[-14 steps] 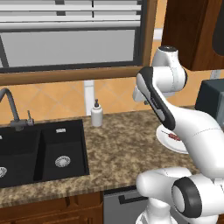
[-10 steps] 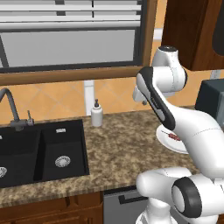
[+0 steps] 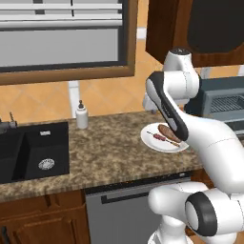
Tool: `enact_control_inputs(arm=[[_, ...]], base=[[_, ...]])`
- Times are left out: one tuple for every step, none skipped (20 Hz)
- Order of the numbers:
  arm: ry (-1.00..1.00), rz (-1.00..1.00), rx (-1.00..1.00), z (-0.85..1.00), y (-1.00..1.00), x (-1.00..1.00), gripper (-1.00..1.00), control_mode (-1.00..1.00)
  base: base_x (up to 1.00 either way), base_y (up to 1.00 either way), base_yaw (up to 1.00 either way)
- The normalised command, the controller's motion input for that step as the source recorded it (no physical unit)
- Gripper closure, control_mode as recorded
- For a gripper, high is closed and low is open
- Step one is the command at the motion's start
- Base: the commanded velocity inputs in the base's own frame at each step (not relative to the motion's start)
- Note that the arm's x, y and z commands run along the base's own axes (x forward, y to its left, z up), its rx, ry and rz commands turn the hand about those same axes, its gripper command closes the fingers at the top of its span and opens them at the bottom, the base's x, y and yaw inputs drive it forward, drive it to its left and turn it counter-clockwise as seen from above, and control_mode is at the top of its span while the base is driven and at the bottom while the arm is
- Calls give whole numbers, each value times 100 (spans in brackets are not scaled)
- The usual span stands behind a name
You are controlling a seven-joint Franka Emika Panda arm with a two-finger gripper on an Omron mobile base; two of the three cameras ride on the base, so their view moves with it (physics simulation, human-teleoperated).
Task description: Pick up the kebab skewer and baguette bread, and place them inside the toaster oven. Close the toaster oven door and start by setting the timer.
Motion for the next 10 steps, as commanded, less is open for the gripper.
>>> enact_control_inputs(arm=[[0,0,0,0,0,0,-100,100],[0,0,0,0,0,0,-100,100],[0,0,0,0,0,0,-100,100],[0,0,0,0,0,0,-100,100],[0,0,0,0,0,0,-100,100],[0,0,0,0,0,0,-100,100],[0,0,0,0,0,0,-100,100],[0,0,0,0,0,0,-100,100],[0,0,0,0,0,0,-100,100],[0,0,0,0,0,0,-100,100]], base=[[0,-76,-15],[0,-88,-12],[0,-89,-9],[13,-68,-7],[17,-66,-5],[14,-69,-7],[27,-58,-9],[32,-50,-11],[25,-57,-11],[24,-61,-10]])
